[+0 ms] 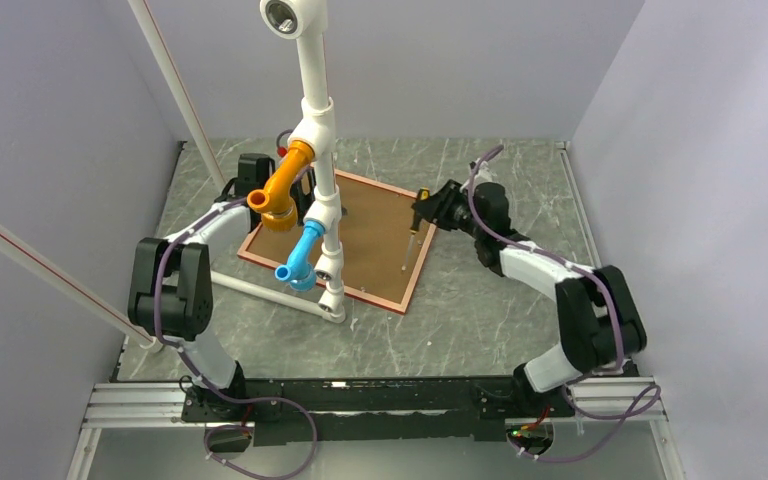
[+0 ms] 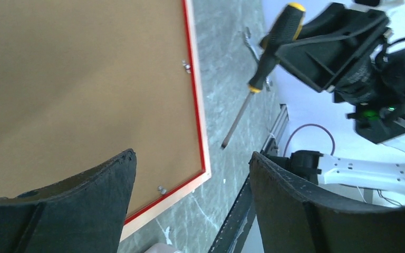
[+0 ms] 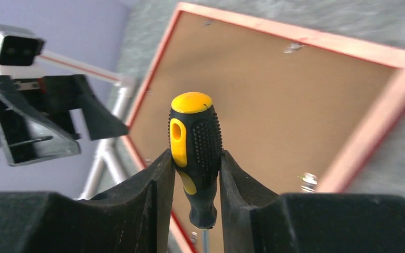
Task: Take the photo out of the frame
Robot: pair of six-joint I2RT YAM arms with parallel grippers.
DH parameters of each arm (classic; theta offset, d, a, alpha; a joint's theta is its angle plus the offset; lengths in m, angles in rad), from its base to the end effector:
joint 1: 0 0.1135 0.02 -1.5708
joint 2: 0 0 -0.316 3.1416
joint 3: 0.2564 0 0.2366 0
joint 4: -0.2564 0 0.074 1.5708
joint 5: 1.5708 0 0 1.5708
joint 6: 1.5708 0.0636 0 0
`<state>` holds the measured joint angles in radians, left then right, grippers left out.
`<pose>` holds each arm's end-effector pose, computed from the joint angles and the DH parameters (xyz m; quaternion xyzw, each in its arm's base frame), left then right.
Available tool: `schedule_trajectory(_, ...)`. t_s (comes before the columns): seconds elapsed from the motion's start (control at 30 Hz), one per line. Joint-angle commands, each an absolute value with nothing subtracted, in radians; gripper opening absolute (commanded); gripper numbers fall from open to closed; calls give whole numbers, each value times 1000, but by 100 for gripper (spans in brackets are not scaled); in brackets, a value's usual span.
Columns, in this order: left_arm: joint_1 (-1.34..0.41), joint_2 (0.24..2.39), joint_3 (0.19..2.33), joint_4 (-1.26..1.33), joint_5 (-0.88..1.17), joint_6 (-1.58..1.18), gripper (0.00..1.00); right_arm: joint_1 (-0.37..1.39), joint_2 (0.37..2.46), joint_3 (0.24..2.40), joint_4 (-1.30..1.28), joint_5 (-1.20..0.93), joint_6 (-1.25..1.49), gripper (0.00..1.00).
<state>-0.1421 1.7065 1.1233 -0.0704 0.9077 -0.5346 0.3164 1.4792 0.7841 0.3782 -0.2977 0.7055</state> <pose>0.3658 -0.1030 0.2818 0.0332 0.8283 -0.5029 0.2448 0.3110 0.1215 0.2857 0.0695 0.8026 0.3885 0.4474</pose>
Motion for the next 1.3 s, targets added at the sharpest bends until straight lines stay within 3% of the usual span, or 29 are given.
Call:
schedule_trajectory(0.0, -173, 1711, 1125, 56, 1013, -569, 82, 378, 1597, 799, 804, -392, 979, 0)
schedule_trajectory(0.2, -212, 1708, 1130, 63, 1022, -538, 83, 448, 1746, 849, 1001, -348, 1177, 0)
schedule_trajectory(0.5, -285, 1719, 1181, -74, 995, -409, 76, 486, 1735, 854, 988, -232, 1277, 0)
schedule_trajectory(0.7, -328, 1705, 1194, -108, 1004, -340, 58, 505, 1688, 846, 955, -157, 1300, 0)
schedule_trajectory(0.87, -334, 1696, 1200, -132, 998, -301, 10, 512, 1615, 839, 866, -132, 1254, 0)
schedule_trajectory(0.9, -336, 1693, 1200, -120, 1006, -307, 11, 512, 1599, 831, 855, -124, 1247, 0)
schedule_trajectory(1.03, -348, 1681, 1185, -77, 1041, -331, 34, 517, 1570, 810, 853, -105, 1236, 0)
schedule_trajectory(1.1, -357, 1677, 1183, -75, 1045, -329, 37, 524, 1571, 811, 869, -104, 1243, 0)
schedule_trajectory(1.17, -367, 1672, 1187, -97, 1030, -300, 32, 530, 1573, 817, 880, -107, 1250, 0)
schedule_trajectory(1.27, -368, 1661, 1200, -147, 988, -260, 9, 533, 1556, 827, 860, -120, 1236, 0)
